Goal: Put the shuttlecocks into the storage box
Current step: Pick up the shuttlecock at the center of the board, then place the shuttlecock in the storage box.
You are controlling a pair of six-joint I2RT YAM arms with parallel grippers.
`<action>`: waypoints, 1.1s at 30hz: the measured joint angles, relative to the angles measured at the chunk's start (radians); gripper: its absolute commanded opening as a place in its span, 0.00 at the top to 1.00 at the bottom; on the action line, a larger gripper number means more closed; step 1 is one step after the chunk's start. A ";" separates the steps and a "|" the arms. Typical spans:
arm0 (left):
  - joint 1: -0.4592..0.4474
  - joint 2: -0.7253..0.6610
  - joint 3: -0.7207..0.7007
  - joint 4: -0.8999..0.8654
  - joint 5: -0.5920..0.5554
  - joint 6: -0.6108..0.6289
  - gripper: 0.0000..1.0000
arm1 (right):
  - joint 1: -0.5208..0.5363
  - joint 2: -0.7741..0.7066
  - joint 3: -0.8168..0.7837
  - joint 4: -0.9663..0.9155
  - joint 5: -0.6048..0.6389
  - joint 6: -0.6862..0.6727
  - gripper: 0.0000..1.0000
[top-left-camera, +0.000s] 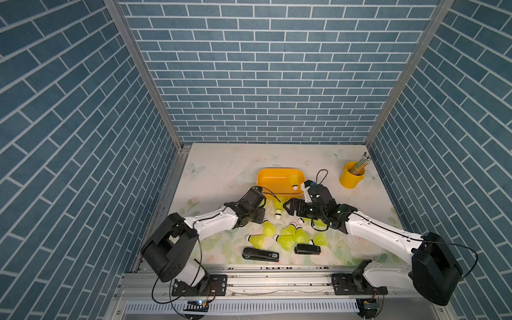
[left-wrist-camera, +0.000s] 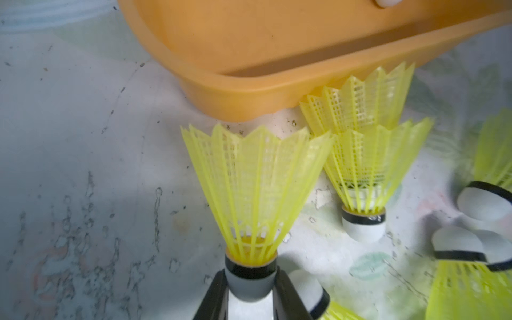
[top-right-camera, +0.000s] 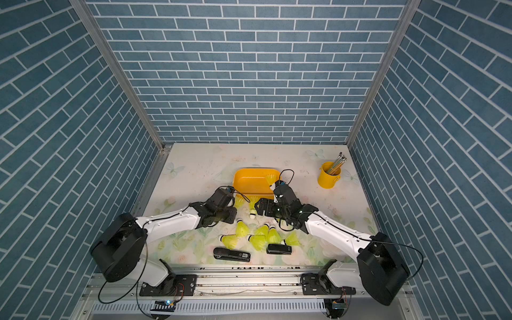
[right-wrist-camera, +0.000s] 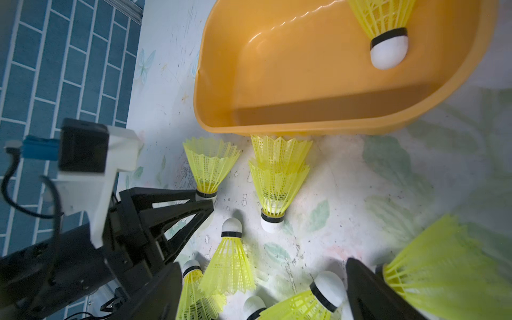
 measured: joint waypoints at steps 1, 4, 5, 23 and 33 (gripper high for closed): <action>-0.002 -0.026 -0.005 -0.012 0.010 -0.011 0.81 | 0.000 0.000 0.008 -0.005 0.004 -0.001 0.06; -0.011 -0.097 -0.005 -0.059 0.034 -0.042 0.80 | 0.000 0.000 0.044 -0.034 0.016 -0.015 0.06; -0.013 -0.120 0.002 -0.079 0.043 -0.053 0.80 | 0.000 0.000 0.061 -0.047 0.021 -0.021 0.06; 0.070 0.278 0.581 -0.258 0.023 -0.202 0.83 | -0.270 0.266 0.409 -0.105 -0.118 -0.153 0.11; 0.092 0.431 0.631 -0.278 -0.026 -0.249 0.84 | -0.309 0.428 0.512 -0.115 -0.213 -0.159 0.12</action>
